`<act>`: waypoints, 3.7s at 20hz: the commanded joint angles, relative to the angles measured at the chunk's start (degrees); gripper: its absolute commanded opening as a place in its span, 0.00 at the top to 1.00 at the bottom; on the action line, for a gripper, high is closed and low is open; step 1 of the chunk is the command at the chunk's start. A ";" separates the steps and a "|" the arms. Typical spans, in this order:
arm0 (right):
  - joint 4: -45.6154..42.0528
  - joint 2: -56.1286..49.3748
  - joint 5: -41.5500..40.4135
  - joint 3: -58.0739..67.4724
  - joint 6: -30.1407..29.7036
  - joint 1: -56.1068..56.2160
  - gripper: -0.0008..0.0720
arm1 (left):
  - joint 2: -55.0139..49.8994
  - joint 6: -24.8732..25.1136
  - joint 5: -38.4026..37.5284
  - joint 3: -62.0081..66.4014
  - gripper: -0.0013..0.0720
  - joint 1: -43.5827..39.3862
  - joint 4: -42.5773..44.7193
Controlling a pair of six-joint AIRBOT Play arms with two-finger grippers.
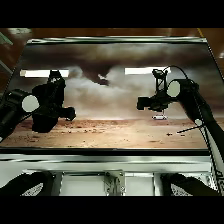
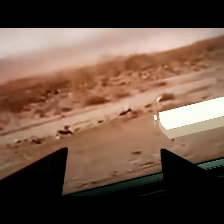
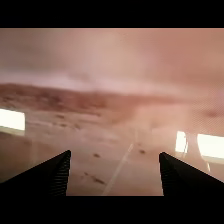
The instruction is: Fold the shirts.
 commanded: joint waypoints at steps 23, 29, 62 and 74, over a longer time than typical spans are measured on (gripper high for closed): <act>0.37 -0.07 -0.09 0.07 -0.22 0.04 0.07 | -32.28 -6.99 -3.41 26.97 0.01 37.00 -0.63; 0.22 -0.07 -4.07 0.04 -0.22 0.04 0.07 | -39.19 -4.35 -2.71 26.97 0.00 38.42 -0.15; -22.56 29.40 23.63 7.23 1.07 0.02 0.07 | -17.68 -11.06 22.97 18.16 0.01 -25.59 -12.33; 8.00 27.21 17.99 -15.23 -11.52 -32.76 0.07 | -6.08 8.76 -1.70 -11.41 0.01 10.95 -28.70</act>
